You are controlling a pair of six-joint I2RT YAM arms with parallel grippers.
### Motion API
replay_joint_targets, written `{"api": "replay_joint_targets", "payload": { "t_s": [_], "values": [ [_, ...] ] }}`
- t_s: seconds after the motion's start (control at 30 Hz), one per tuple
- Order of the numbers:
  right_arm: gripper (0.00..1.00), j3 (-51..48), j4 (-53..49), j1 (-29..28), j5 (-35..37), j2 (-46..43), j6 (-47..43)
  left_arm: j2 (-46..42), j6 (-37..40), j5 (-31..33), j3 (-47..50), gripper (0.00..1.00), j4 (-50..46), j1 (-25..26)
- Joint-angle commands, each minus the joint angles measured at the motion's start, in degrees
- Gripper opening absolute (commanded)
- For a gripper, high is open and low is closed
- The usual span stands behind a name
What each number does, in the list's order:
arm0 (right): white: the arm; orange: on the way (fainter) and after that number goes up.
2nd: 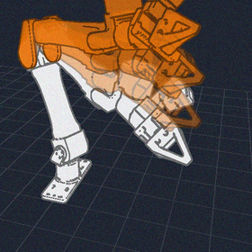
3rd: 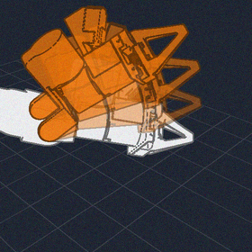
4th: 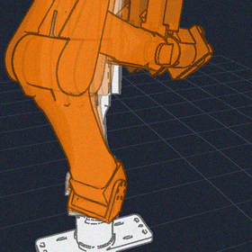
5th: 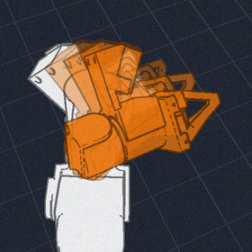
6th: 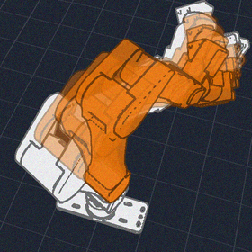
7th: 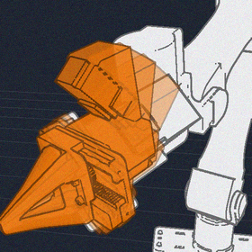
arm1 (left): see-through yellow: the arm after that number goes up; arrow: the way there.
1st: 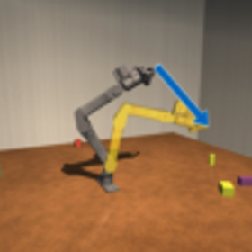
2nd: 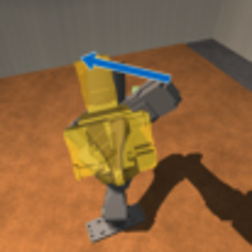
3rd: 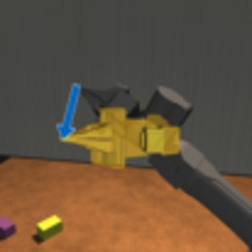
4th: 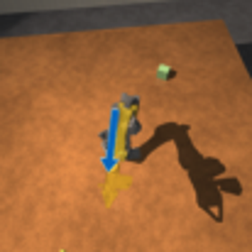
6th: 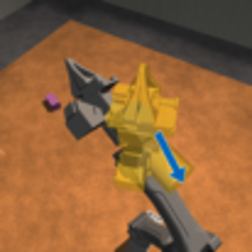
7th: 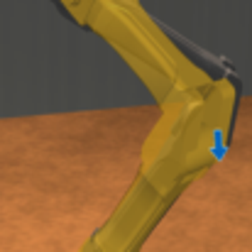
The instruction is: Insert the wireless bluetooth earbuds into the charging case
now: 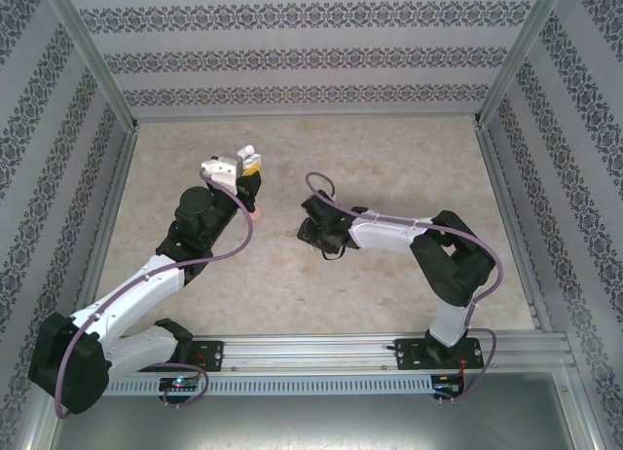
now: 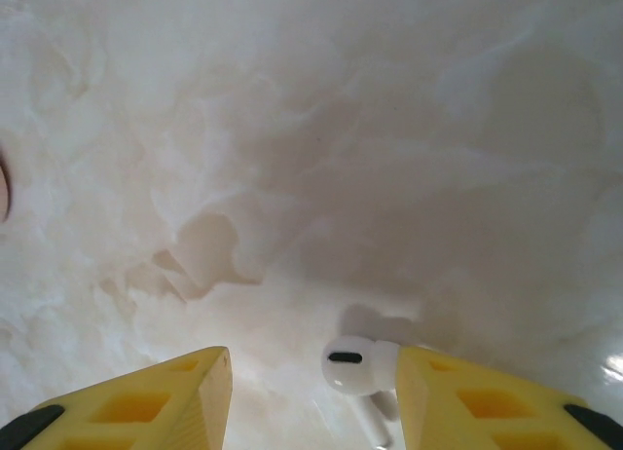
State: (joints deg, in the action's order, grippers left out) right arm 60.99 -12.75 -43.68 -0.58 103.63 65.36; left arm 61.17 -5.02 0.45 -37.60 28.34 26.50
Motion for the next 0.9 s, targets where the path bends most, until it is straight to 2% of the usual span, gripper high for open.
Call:
{"api": "replay_joint_targets", "payload": {
  "t_s": [0.0, 0.37, 0.87],
  "values": [
    [0.48, 2.96, -2.80, 0.74, -0.48, 1.96, -2.30, 0.17, -0.87, -0.17, -0.70, 0.00, 3.74, -0.75],
    [0.54, 6.78, -12.87, -1.62, 5.59, 0.66, -10.66, -0.22, -1.13, -0.45, -0.71, 0.00, 3.80, -0.75],
    [0.52, 15.45, -21.57, -3.87, 9.53, 9.36, -14.39, -0.80, -1.14, -0.36, -0.65, 0.00, 3.46, -0.75]
  ]
}}
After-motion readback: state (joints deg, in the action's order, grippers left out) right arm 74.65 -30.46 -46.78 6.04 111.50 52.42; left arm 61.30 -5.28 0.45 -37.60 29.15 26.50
